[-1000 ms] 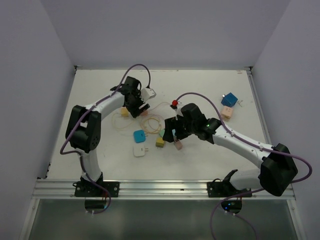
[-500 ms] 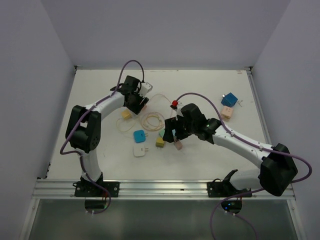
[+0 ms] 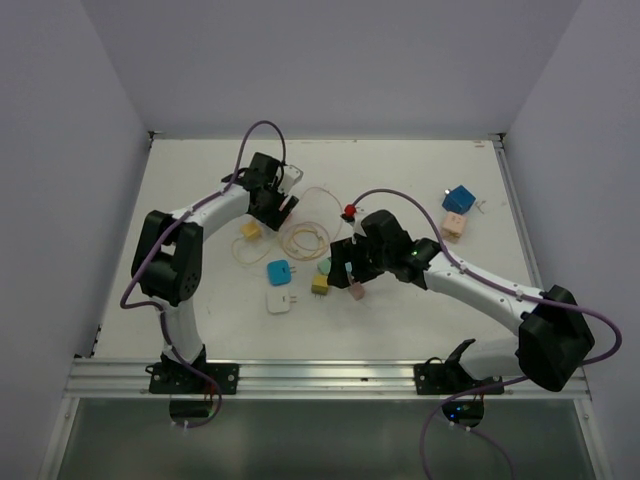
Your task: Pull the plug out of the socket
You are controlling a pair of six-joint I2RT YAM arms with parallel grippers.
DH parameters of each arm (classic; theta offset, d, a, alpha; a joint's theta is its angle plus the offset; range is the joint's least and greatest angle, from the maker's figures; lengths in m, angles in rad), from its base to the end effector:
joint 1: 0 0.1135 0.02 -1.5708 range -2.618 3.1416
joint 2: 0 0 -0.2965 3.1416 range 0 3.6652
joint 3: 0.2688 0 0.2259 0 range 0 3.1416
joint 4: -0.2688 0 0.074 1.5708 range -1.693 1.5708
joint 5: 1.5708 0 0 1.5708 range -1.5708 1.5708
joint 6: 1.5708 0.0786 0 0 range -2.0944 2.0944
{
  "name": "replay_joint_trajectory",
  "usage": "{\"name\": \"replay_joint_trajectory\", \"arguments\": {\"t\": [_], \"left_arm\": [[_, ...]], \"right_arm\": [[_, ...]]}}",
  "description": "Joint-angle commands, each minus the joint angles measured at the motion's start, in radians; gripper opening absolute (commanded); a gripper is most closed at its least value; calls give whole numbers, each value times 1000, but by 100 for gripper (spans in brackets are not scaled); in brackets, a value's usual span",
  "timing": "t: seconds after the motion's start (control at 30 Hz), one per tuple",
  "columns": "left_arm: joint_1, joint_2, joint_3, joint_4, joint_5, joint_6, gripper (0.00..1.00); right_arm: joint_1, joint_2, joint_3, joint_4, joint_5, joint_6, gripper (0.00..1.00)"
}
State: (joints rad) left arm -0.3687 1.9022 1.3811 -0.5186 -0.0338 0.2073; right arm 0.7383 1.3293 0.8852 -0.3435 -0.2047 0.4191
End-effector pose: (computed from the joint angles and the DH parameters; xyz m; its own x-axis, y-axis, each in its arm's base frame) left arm 0.3857 -0.1462 0.2059 -0.7162 0.4973 -0.4896 0.5024 0.8544 0.1328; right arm 0.1949 0.1989 0.2550 -0.7901 -0.1802 -0.5859 -0.4855 0.7674 0.4187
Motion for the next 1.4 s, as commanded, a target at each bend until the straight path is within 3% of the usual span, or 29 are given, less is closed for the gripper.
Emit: {"name": "replay_joint_trajectory", "arguments": {"t": [0.0,0.43,0.67,0.83,0.9,1.13,1.37], "left_arm": [[7,-12,16,-3,14,72,80],[28,41,52,-67,138,156,78],[30,52,35,-63,153,149,71],[30,37,36,-61,181,132,49],[30,28,30,-55,180,118,46],[30,-104,-34,32,181,41,0],[21,-314,-196,198,236,-67,0]], "right_arm": [[-4,-18,-8,17,-9,7,79],[-4,-35,-23,18,-1,6,79],[-4,-32,-20,20,1,4,79],[-4,-21,-14,23,4,4,79],[-4,-16,0,26,7,4,79],[-5,36,78,92,5,62,79],[-34,129,181,242,-12,207,78]]}}
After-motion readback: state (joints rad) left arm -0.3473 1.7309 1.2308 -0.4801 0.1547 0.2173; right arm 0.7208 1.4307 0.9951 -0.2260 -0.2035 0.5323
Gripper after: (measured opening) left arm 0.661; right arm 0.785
